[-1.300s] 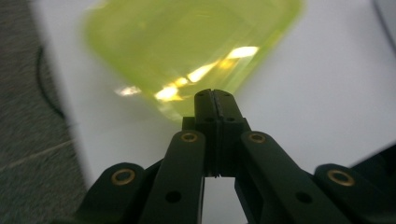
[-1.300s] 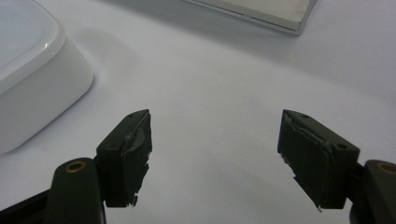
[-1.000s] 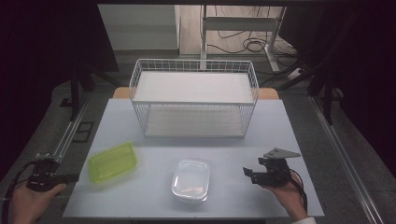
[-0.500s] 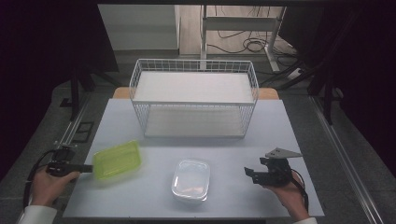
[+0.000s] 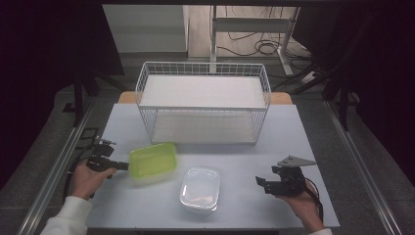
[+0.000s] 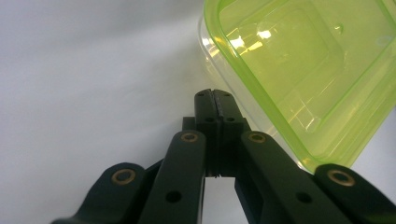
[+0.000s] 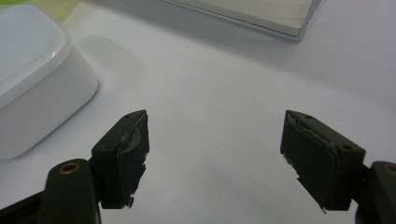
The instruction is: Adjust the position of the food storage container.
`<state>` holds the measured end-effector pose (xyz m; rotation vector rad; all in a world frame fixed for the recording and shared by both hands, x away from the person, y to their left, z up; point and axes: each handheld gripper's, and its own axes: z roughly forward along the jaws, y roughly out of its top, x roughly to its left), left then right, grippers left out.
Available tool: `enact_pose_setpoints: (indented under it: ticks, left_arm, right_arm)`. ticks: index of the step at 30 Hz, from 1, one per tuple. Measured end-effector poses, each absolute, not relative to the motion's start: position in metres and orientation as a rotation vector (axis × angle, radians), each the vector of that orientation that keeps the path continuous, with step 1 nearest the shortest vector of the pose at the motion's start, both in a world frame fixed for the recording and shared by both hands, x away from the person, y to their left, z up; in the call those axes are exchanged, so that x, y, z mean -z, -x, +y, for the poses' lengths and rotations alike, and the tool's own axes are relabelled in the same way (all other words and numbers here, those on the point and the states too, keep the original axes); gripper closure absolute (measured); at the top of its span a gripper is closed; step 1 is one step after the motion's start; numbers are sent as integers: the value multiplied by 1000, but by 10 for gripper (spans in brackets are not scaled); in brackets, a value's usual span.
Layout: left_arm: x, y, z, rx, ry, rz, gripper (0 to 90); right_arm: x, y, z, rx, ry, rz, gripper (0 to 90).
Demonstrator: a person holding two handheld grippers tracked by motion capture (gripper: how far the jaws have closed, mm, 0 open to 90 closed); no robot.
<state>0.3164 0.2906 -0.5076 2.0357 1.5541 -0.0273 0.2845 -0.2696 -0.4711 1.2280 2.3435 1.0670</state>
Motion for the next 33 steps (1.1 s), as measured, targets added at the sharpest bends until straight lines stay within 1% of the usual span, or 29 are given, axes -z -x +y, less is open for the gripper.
enact_pose_setpoints:
  ticks: [6, 19, 23, 29, 31, 32, 33]
  left_arm:
    - [509, -329, 268, 24, -2054, 1524, 900]
    - [510, -341, 244, 53, -2025, 1496, 900]
    - [511, -342, 245, 50, -2023, 1496, 900]
    - [494, -330, 263, -39, -1974, 1487, 896]
    - [487, -322, 267, -55, -1934, 1478, 839]
    - [480, -312, 270, -54, -1912, 1456, 786]
    - [480, -312, 270, -54, -1912, 1456, 755]
  right_arm:
    - [472, -284, -270, -1064, -1229, 2346, 237]
    - [474, -285, -266, -1055, -1219, 2360, 236]
    - [474, -285, -266, -1051, -1219, 2360, 237]
    - [469, -283, -263, -1077, -1223, 2352, 227]
    - [466, -282, -260, -1085, -1212, 2352, 220]
    - [464, -282, -258, -1096, -1206, 2353, 215]
    - [464, -282, -258, -1096, -1206, 2353, 215]
